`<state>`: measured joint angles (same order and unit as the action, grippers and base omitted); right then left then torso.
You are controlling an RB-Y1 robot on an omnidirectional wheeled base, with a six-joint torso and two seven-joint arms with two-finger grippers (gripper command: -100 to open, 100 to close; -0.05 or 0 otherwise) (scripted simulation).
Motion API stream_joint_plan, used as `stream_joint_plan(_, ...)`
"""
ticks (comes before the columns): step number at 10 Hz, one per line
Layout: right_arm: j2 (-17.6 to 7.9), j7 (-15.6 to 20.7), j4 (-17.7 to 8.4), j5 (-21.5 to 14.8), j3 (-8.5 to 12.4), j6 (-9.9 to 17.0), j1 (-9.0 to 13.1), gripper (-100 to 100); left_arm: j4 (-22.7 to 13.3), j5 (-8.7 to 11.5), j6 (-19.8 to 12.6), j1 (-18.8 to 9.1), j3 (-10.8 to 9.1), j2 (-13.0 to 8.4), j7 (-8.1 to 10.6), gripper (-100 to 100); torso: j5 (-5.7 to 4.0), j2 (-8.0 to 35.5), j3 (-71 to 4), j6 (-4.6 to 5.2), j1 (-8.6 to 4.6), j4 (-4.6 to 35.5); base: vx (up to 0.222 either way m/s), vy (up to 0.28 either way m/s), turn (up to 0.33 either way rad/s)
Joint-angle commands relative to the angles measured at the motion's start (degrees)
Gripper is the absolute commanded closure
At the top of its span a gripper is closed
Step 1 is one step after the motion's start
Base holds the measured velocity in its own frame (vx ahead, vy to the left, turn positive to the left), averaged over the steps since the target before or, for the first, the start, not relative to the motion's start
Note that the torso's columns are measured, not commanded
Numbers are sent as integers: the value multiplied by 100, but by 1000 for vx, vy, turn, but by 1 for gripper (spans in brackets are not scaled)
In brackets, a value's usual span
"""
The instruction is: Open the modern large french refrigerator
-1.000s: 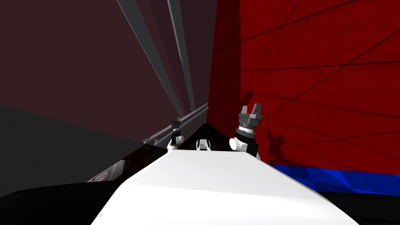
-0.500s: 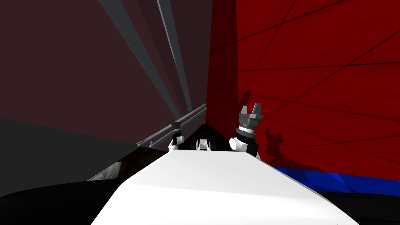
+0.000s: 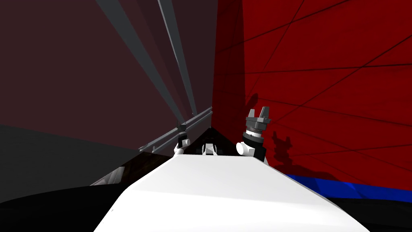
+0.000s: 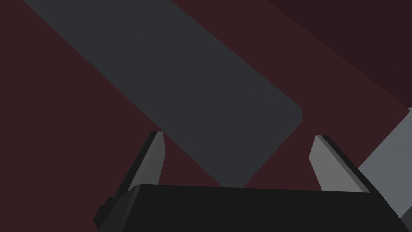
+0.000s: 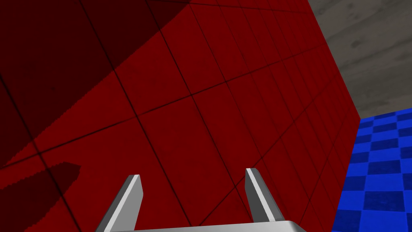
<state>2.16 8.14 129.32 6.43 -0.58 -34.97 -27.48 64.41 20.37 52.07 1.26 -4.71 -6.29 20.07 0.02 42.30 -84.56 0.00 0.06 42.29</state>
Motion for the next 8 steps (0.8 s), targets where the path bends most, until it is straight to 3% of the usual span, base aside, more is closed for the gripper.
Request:
stream_joint_plan(1,0,0,0,0,0,0,0,0,2,12,-107,-104,-30,-28,-12,-100,-1,-3,-2,0,-5,-1,0,0,0)
stream_joint_plan(2,0,0,0,0,0,0,0,0,-54,-2,30,-10,3,2,8,100,-2,-1,-1,0,-8,-1,1,8,-15)
stream_joint_plan(3,0,0,0,0,0,0,0,0,-94,-13,161,83,33,24,33,100,11,-8,-1,13,-8,-17,-8,8,-35)
stream_joint_plan(4,0,0,0,0,0,0,0,0,-53,7,88,11,-13,-38,44,100,13,-14,-5,12,-11,-21,-12,0,-3)
stream_joint_plan(5,0,0,0,0,0,0,0,0,-6,-76,23,-4,189,-87,177,100,5,-21,-10,7,-7,-12,-157,83,-127)
stream_joint_plan(6,-1,0,0,0,0,0,3,0,-6,-76,23,-4,189,-87,177,100,14,17,11,35,-2,-9,-193,95,-116)
stream_joint_plan(8,0,0,-1,0,0,1,3,0,40,-158,-64,-34,386,-139,303,100,0,16,12,9,-31,-5,-194,51,-109)
